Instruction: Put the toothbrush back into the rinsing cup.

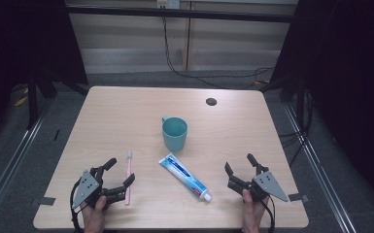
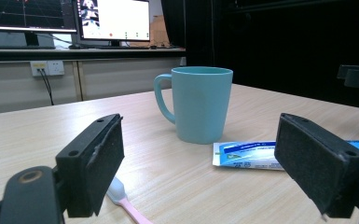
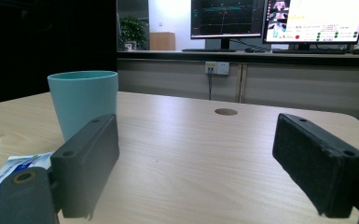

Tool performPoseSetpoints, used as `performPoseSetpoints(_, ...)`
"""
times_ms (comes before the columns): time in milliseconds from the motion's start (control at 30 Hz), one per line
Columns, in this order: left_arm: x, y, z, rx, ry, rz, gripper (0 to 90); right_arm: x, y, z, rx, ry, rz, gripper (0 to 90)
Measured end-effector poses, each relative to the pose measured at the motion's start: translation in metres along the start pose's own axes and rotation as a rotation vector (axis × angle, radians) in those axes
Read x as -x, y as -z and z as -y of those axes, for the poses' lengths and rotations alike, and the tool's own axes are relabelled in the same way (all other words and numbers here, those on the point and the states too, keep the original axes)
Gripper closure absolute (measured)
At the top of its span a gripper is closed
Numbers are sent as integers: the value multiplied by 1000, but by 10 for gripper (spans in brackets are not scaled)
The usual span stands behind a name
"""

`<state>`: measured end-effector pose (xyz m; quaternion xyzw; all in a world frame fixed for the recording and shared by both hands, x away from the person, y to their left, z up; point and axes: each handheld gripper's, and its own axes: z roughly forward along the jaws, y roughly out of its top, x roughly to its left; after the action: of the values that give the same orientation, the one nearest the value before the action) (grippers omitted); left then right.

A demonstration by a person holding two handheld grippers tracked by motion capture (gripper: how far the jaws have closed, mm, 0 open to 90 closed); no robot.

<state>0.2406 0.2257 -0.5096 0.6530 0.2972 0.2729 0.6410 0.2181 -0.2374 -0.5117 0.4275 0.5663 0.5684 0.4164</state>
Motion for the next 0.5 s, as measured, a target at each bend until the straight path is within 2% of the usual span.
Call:
performPoseSetpoints(133, -1, 0, 0, 1, 0, 0, 156, 0, 1, 0, 0, -1, -6, 138)
performPoseSetpoints(167, -1, 0, 0, 0, 4, -6, 156, 0, 1, 0, -1, -3, -10, 138)
performPoseSetpoints(200, -2, 0, 0, 2, 27, -19, 157, 0, 1, 0, -1, -2, -8, 141)
performPoseSetpoints(233, -2, 0, 0, 2, 27, -19, 157, 0, 1, 0, -1, -2, -8, 141)
performPoseSetpoints(433, -2, -4, -2, -34, 37, -46, 162, 0, 1, 0, -1, -3, 0, 155)
performPoseSetpoints(467, -4, -6, -2, -54, 57, -56, 164, 0, 1, 0, -1, -3, 0, 155)
performPoseSetpoints(500, -4, -6, -2, -54, 57, -56, 170, 0, 1, 0, -1, -3, 0, 155)
